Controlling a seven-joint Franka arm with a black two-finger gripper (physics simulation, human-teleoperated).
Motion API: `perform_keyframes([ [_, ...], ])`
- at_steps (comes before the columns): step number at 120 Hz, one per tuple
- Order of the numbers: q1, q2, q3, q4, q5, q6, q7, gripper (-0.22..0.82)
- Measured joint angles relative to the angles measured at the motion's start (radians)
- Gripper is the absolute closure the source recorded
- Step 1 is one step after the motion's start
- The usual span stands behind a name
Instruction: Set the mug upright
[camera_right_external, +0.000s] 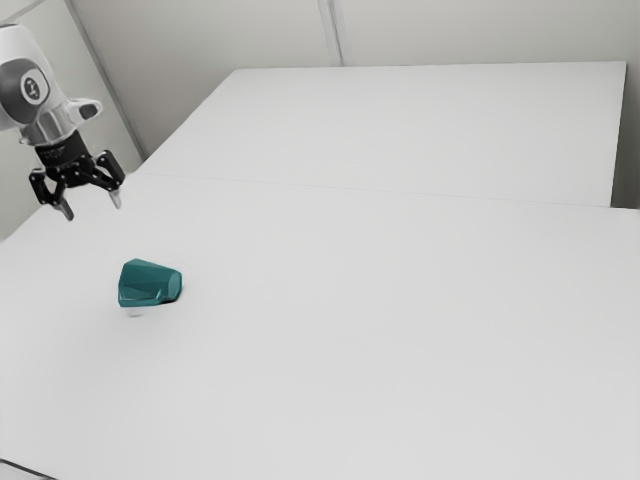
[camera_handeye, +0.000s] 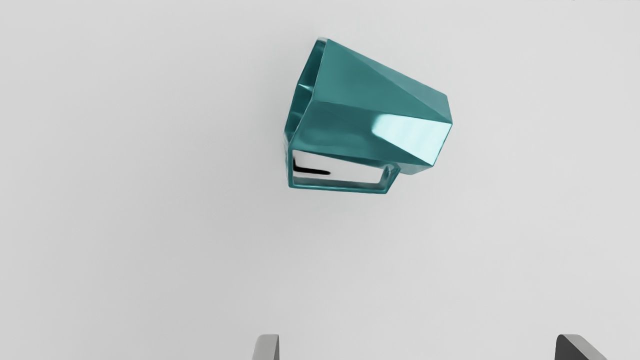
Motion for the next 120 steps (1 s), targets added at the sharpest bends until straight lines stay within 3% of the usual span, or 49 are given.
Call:
perform_keyframes([
  [47, 0.085, 0.250, 0.017, 0.074, -0.196, 0.085, 0.180, 0.00],
  [120, 0.126, 0.393, 0.027, 0.074, -0.443, 0.164, 0.484, 0.00],
])
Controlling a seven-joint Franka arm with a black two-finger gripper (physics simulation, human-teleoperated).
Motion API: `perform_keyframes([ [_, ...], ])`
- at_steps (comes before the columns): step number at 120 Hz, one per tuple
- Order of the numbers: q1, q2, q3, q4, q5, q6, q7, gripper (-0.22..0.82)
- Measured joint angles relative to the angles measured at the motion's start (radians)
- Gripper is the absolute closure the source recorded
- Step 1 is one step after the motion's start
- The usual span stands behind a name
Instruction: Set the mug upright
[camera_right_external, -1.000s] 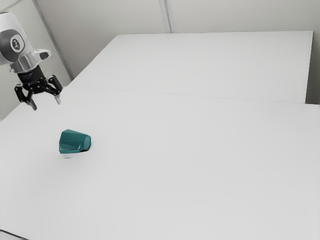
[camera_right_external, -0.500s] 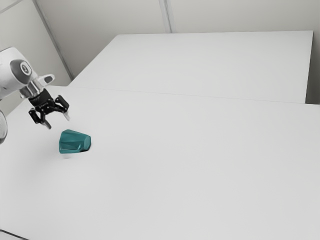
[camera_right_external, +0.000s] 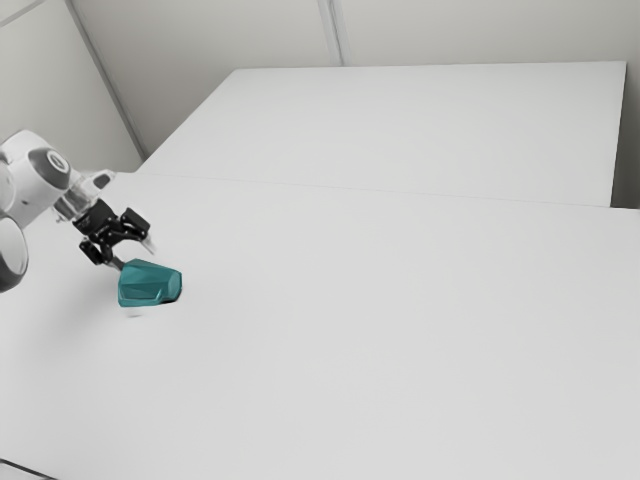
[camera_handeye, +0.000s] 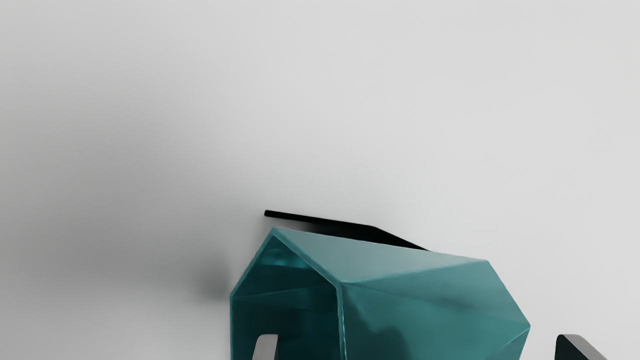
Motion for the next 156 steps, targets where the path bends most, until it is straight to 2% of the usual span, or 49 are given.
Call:
perform_keyframes([
  [52, 0.001, 0.022, -0.020, -0.025, -0.076, 0.008, 0.120, 0.01],
  [81, -0.005, 0.018, -0.034, -0.033, -0.080, 0.009, 0.154, 0.35],
  [102, -0.010, -0.006, -0.076, -0.018, -0.073, 0.011, 0.168, 0.60],
  [125, -0.014, -0.021, -0.106, -0.015, -0.068, 0.011, 0.178, 0.72],
  [156, -0.078, -0.071, -0.113, -0.031, -0.026, 0.016, 0.157, 0.77],
])
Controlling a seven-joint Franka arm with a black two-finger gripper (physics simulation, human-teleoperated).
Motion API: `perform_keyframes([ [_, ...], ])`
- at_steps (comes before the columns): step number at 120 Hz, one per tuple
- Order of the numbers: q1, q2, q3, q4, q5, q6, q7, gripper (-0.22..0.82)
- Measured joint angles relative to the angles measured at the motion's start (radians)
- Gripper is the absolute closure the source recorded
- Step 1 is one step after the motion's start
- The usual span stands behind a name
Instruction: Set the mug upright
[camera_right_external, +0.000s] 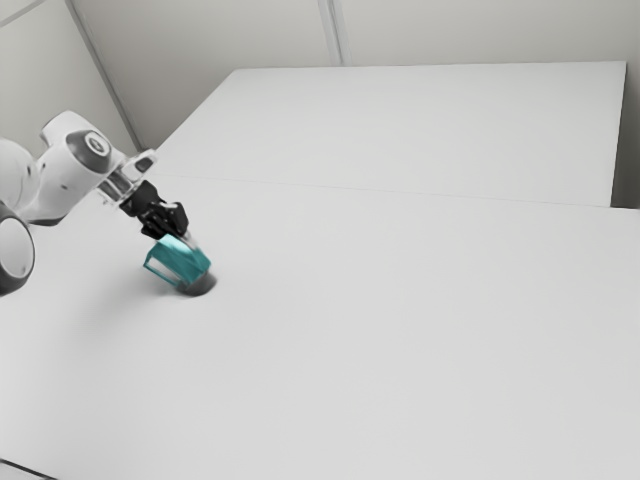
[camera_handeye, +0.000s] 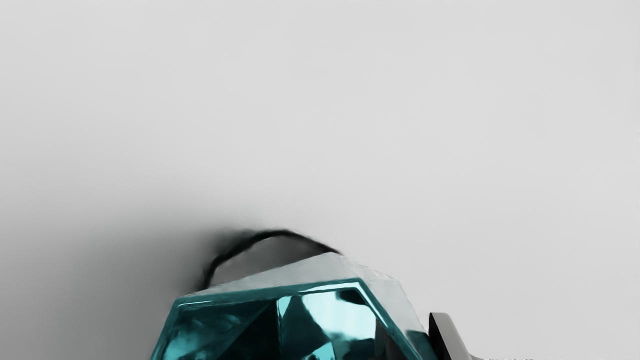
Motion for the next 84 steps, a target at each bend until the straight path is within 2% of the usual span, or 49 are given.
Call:
perform_keyframes([
  [17, -0.073, -0.079, -0.046, -0.036, 0.130, 0.035, -0.055, 0.77],
  [36, -0.158, -0.199, -0.123, -0.144, 0.406, 0.125, -0.180, 0.77],
  [59, -0.255, -0.351, -0.139, -0.348, 0.667, 0.258, -0.384, 0.78],
  [84, -0.293, -0.404, -0.178, -0.478, 0.774, 0.383, -0.606, 0.78],
])
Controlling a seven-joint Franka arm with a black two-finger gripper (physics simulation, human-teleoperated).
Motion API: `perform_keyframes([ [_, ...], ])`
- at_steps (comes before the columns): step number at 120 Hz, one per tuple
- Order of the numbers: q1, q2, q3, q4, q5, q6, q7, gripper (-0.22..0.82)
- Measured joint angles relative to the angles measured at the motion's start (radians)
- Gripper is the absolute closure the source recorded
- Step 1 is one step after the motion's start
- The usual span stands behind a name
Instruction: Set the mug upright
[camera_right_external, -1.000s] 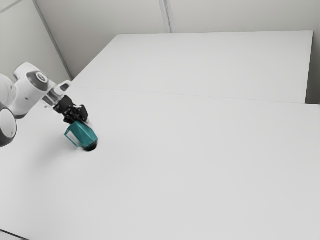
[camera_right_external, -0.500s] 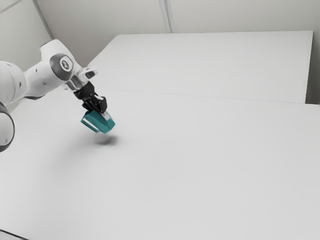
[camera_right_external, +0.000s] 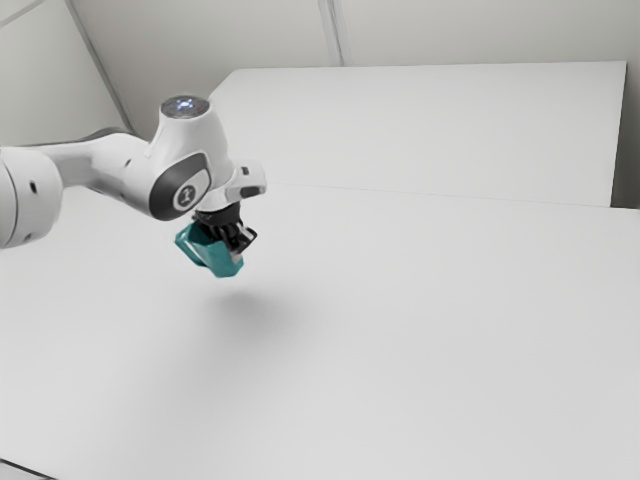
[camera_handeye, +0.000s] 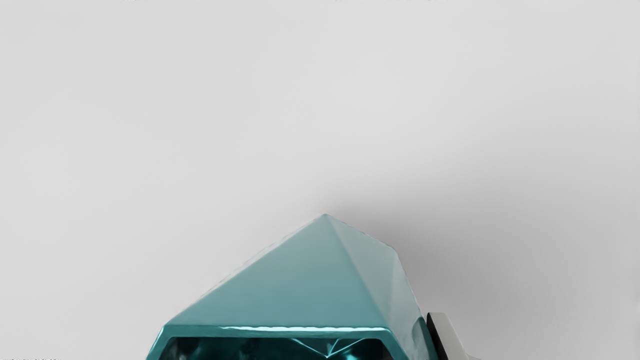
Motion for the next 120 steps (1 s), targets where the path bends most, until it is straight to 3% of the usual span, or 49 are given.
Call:
perform_keyframes([
  [41, -0.069, 0.017, -0.009, -0.041, -0.022, 0.081, -0.275, 0.78],
  [75, 0.043, 0.060, -0.010, -0.060, -0.129, 0.141, -0.418, 0.78],
  [120, 0.025, 0.128, -0.022, -0.063, -0.181, 0.203, -0.546, 0.77],
])
